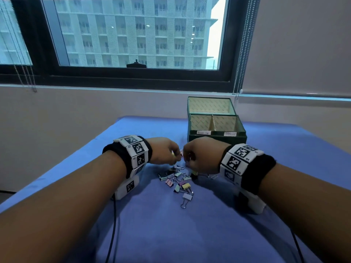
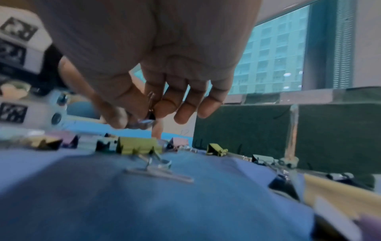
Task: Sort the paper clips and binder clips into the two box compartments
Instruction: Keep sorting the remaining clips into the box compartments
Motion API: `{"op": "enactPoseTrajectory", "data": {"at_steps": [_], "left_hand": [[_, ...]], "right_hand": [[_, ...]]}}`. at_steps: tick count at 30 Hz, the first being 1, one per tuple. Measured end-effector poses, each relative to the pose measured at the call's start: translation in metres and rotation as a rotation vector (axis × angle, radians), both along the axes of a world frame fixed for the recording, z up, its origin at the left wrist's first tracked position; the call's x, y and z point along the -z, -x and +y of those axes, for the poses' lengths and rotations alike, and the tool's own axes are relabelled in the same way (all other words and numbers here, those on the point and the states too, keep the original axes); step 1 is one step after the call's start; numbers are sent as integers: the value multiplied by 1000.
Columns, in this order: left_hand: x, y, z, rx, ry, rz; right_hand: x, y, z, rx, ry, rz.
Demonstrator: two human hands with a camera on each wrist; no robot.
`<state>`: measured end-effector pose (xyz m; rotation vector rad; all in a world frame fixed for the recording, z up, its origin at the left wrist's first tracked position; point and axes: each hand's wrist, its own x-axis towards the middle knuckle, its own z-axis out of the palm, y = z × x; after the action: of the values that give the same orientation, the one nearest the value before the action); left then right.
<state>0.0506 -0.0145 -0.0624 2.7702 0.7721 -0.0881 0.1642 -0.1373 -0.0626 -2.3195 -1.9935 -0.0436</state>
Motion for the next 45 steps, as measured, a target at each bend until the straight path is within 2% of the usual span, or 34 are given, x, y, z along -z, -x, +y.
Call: {"op": "enactPoseTrajectory", "data": {"at_steps": [3,5,7,10,12,18,23,28,31,34,38,39,42,45], "left_hand": [[2,4,0,47,-26,54],[4,4,2,51,-61,30],[5,4,2,49,-76,19],[5,3,3,52,-64,7],[5,4,3,50,-71,-20],[2,4,5,-1,-175,-126],[4,2,10,13,-149,-98],[5,1,10,-51,-174,6],[7,1,12,-50,-195,49],[8,1,14,-51,-206,22],[10,0,17,-100,-239,63],[10,0,19,-114,-252,95],[10,-3,24,-120,-258,147],[10,-4,23,-105,-269,155]], "right_hand": [[-9,-9,-7,30,-61,79],[-16,-15,-11,67,-116,166],[-17,-17,-15,41,-70,198],[-10,-11,-18,12,71,17],[-4,-5,-18,-24,97,-89],[-5,9,-4,-149,217,-121],[-23,5,6,-89,120,-78],[-56,-39,26,172,-171,-19],[-54,-60,34,273,-165,11],[-42,-66,33,249,-57,88],[-35,-53,9,193,-236,-5],[-33,-46,2,171,-206,-33],[-23,-23,-23,71,42,-23],[-15,-13,-38,30,98,-37]]}}
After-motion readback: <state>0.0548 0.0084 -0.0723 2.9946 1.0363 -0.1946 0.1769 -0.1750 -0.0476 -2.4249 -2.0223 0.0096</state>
